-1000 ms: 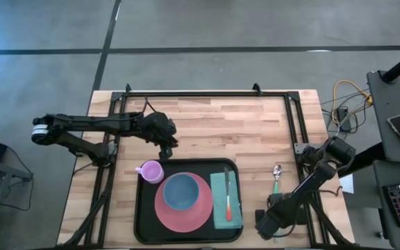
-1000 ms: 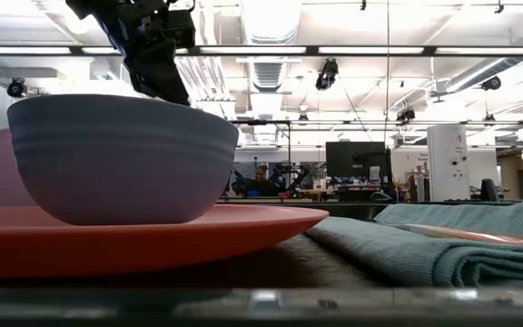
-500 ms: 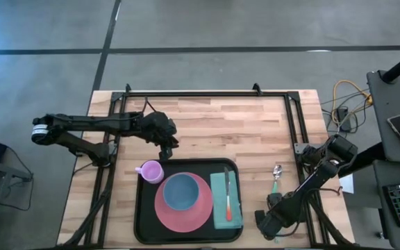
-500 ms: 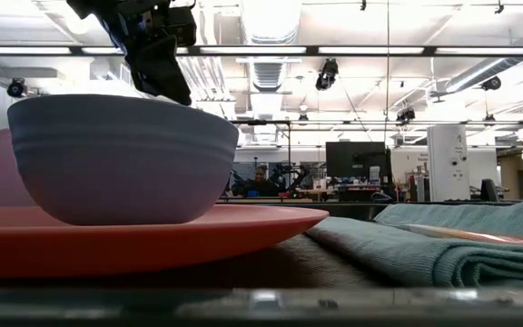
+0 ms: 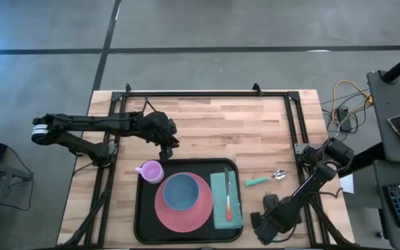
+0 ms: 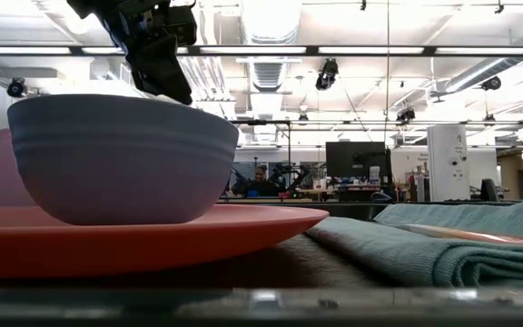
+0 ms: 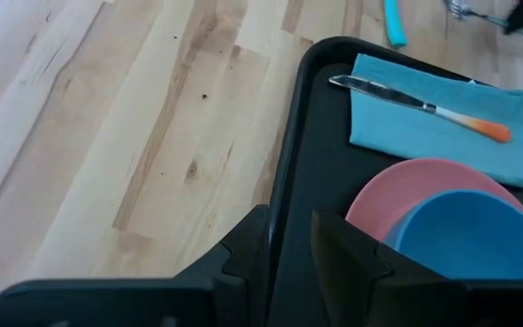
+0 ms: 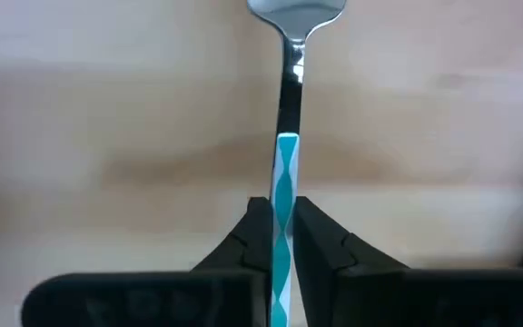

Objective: Set up tray
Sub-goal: Put the green fork on the blue napkin

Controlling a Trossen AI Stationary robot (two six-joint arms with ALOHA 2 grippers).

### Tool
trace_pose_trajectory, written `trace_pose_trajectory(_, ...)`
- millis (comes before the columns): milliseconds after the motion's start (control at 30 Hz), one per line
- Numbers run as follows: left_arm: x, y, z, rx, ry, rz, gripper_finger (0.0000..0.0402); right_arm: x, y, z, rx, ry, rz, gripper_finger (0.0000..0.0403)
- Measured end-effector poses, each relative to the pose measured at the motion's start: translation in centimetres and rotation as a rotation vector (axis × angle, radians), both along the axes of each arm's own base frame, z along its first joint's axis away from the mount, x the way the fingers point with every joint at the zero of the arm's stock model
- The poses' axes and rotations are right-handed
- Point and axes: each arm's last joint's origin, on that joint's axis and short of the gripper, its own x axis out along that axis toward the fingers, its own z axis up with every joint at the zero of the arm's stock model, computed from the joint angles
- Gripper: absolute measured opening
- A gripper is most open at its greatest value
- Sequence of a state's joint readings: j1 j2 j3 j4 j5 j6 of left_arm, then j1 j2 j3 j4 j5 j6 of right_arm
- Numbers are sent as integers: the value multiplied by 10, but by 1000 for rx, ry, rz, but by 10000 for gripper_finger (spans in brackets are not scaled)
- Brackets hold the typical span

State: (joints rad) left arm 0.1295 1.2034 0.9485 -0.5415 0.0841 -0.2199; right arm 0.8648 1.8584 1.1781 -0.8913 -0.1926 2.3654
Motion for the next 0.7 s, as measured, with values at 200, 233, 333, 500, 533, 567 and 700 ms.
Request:
trace_pose_trajectory(200,0,0,0,0,0,0,66,27,18,40,64,-153,-8,14)
trace_pose_trajectory(233,0,0,0,0,0,0,66,32,19,46,56,-183,-8,14)
trace_pose_trajectory(333,0,0,1,0,-2,0,66,47,14,64,4,-256,-25,14)
trace_pose_trajectory(500,-7,-9,7,2,-12,-28,66,78,-1,80,-85,-368,-14,14)
trace_pose_trajectory(533,-10,-11,9,2,-16,-39,66,85,-5,80,-100,-382,-4,14)
trace_pose_trajectory(567,-12,-14,11,3,-28,-48,66,94,-10,78,-111,-383,4,14)
trace_pose_trajectory(700,-24,-23,21,-12,-66,-57,66,126,-26,60,-149,-362,42,13)
